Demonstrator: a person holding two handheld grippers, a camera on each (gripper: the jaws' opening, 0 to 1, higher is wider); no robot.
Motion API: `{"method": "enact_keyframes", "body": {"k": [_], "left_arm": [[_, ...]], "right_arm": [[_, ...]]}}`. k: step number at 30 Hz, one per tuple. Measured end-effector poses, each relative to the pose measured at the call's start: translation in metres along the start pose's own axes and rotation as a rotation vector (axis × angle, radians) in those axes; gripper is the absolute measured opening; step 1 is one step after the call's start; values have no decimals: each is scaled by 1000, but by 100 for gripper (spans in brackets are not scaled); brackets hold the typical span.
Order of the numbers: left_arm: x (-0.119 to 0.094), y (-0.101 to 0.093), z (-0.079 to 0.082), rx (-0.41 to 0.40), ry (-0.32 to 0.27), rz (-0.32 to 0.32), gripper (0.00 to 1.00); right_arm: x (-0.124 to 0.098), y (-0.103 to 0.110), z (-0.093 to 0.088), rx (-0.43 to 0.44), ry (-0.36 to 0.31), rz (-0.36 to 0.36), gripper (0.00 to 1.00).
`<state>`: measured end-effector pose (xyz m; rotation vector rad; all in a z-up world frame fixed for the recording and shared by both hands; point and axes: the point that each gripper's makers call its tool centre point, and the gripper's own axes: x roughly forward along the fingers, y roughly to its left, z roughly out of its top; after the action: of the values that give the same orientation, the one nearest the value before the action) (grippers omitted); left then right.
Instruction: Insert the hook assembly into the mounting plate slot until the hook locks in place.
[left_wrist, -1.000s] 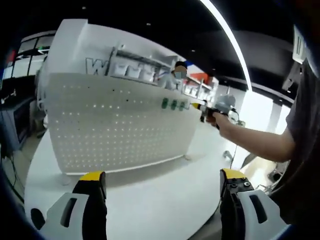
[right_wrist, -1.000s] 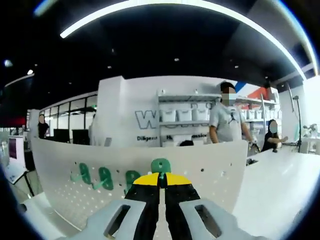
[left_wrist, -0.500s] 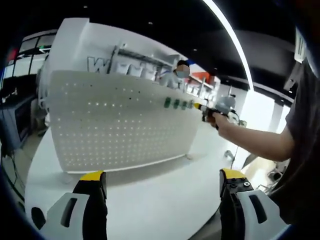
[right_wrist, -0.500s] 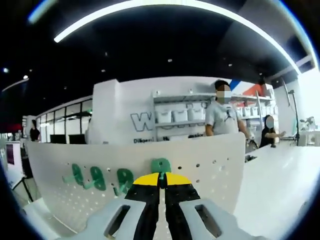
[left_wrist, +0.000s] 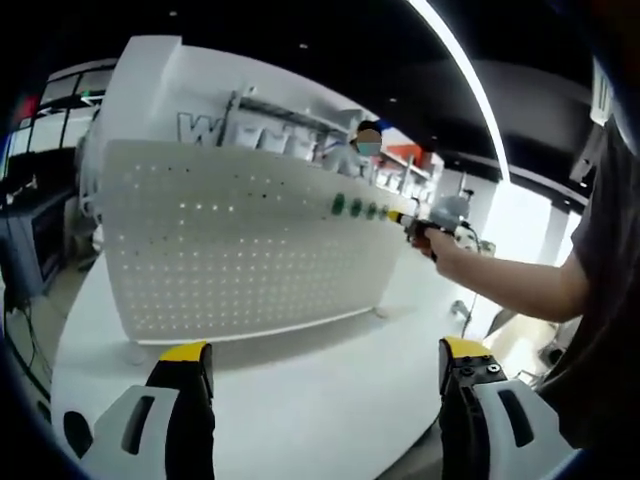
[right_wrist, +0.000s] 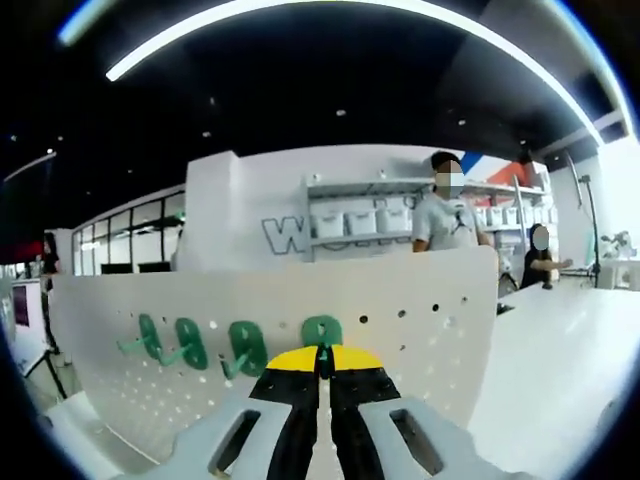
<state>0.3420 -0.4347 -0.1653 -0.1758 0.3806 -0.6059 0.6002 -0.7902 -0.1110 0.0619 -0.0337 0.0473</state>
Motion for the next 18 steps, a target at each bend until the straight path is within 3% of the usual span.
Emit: {"method": "enact_keyframes", "body": {"k": [18], "left_arm": [[-2, -4, 2, -5, -10, -8, 95]], "right_arm": [[0, -1, 1, -28, 27, 9, 1]]}}
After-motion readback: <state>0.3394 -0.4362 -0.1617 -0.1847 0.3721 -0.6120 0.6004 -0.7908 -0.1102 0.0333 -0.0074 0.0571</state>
